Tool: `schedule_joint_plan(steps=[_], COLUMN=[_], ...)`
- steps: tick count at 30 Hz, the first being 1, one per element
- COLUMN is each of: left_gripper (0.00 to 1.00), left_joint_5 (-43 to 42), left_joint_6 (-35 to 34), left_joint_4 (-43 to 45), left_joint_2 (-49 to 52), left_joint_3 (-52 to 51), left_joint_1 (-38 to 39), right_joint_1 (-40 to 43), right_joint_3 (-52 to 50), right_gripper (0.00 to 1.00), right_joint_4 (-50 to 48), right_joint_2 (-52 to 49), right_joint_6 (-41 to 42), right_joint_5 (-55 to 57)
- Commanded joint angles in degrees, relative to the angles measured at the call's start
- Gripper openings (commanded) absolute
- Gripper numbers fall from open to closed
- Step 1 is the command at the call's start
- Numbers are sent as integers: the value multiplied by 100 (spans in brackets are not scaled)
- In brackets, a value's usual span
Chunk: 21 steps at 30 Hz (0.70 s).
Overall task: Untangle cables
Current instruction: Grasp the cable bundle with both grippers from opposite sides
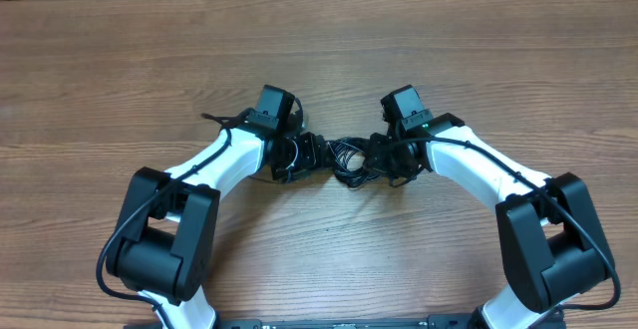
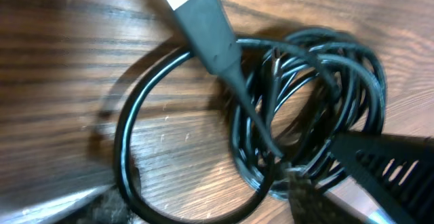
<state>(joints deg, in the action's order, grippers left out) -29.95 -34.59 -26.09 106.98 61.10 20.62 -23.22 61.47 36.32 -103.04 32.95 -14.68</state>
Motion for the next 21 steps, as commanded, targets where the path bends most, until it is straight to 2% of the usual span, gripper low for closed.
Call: schedule_joint_plan(steps=[1, 2, 5, 7, 13, 17, 21], left_gripper=[21, 4, 4, 4, 4, 4, 5], left_joint_5=[-120, -114, -94, -96, 7, 197, 234], left_joint_6=[-146, -144, -136, 140, 728, 911, 911], left_joint_4=[264, 302, 118, -181, -664, -697, -828], left_joint_2=[96, 94, 70, -109, -1198, -1919, -2009], left_joint_3=[-24, -7, 101, 208, 271, 271, 271], left_joint_1=[0, -46, -304, -673, -1412, -1460, -1401], right_joint_1=[48, 48, 48, 48, 48, 50, 48], right_joint_3=[-33, -33, -33, -33, -26, -26, -26], right_gripper=[4, 4, 4, 4, 4, 4, 4], right_joint_4=[13, 20, 20, 22, 22, 22, 22], right_joint_2=[-26, -26, -26, -26, -26, -26, -26], right_joint_6=[-46, -48, -70, -90, -131, -131, -129], right_joint_5=[-44, -44, -44, -44, -46, -46, -50])
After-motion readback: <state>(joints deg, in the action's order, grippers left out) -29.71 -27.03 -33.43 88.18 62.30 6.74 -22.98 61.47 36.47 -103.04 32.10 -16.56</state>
